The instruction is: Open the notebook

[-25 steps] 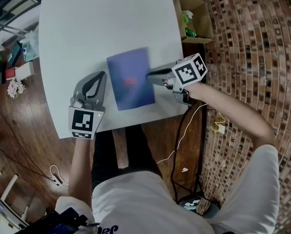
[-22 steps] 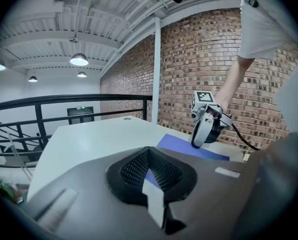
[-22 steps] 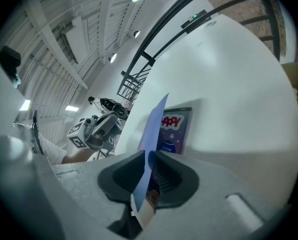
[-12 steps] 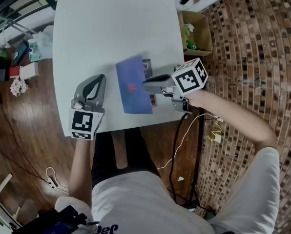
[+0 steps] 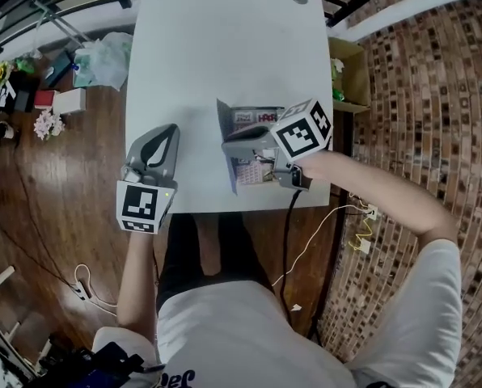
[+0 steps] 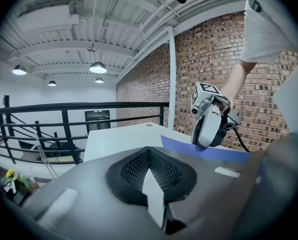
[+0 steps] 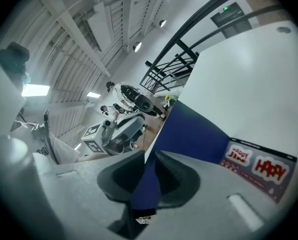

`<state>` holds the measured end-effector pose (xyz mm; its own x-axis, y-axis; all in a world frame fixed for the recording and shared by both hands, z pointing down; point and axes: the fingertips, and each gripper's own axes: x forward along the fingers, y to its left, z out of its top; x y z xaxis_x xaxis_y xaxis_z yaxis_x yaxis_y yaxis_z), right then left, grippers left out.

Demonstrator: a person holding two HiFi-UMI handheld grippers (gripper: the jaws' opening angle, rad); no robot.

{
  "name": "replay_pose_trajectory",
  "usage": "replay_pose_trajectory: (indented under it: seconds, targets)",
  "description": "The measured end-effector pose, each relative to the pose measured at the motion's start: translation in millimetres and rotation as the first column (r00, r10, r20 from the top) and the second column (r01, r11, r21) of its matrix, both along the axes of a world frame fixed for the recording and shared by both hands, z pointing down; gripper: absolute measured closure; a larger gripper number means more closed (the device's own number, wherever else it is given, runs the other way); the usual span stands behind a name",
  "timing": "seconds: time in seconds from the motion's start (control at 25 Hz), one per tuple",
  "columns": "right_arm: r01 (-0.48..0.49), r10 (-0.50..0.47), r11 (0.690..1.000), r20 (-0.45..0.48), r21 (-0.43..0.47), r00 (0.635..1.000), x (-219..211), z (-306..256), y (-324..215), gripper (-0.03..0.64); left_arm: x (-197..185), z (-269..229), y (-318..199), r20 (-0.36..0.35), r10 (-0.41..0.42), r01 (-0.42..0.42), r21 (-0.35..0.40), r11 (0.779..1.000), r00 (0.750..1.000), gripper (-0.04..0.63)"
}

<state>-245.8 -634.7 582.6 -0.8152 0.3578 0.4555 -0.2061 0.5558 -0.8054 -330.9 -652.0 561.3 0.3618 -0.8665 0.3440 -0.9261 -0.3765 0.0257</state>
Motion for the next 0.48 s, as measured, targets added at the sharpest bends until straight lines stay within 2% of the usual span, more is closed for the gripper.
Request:
replay_pose_trajectory:
  seconds: [0.32, 0.48]
  targets:
    - [0.054, -0.054, 0.999, -0.019, -0.008, 0.998, -59, 36, 13, 0.552, -58, 8, 24, 0.0, -0.09, 0.09, -0.013, 0.996, 0.996, 0.58]
    - [0.068, -0.068, 0.998, -0.068, 0.001, 0.995, -82, 67, 21, 0.548, -77, 19, 38, -0.008, -0.123, 0.123, -0.033, 0.992, 0.992, 0.58]
